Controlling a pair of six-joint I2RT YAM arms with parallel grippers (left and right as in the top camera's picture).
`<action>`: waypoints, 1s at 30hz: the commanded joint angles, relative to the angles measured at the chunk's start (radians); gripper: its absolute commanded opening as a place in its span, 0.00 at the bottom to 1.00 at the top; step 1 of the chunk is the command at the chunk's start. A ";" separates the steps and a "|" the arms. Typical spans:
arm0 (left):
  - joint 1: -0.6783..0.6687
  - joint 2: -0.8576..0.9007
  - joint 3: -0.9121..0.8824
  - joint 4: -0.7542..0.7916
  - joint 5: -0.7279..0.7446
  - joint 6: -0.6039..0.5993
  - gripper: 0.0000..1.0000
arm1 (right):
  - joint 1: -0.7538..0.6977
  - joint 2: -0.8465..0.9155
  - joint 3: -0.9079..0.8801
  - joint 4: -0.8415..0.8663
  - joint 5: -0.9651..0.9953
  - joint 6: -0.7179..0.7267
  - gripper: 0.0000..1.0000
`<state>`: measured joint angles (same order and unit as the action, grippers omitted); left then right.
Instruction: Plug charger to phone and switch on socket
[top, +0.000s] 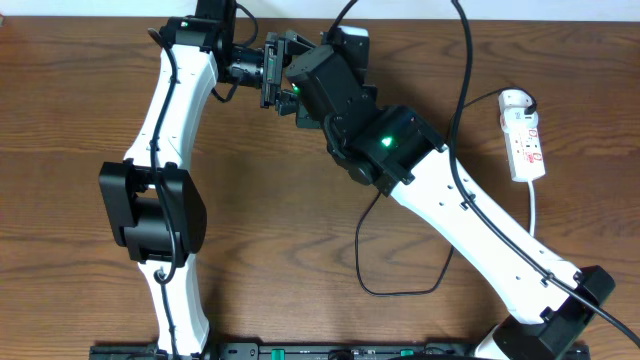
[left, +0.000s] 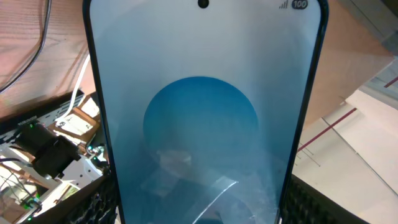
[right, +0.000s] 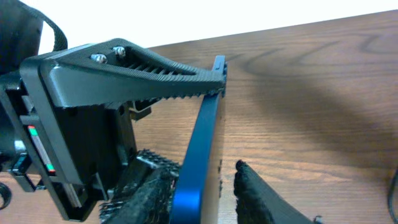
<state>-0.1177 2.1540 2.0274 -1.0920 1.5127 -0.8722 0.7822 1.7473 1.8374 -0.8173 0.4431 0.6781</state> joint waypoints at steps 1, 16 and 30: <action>0.003 -0.045 0.006 0.001 0.039 -0.004 0.74 | 0.000 0.005 0.020 -0.002 0.037 0.005 0.27; 0.003 -0.045 0.006 0.001 0.039 -0.005 0.74 | 0.000 0.005 0.020 -0.007 0.037 0.005 0.12; 0.003 -0.045 0.006 0.001 0.039 -0.005 0.76 | -0.004 0.005 0.021 -0.006 0.038 0.026 0.01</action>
<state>-0.1177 2.1540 2.0274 -1.0920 1.5047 -0.8761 0.7822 1.7473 1.8374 -0.8314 0.4686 0.6735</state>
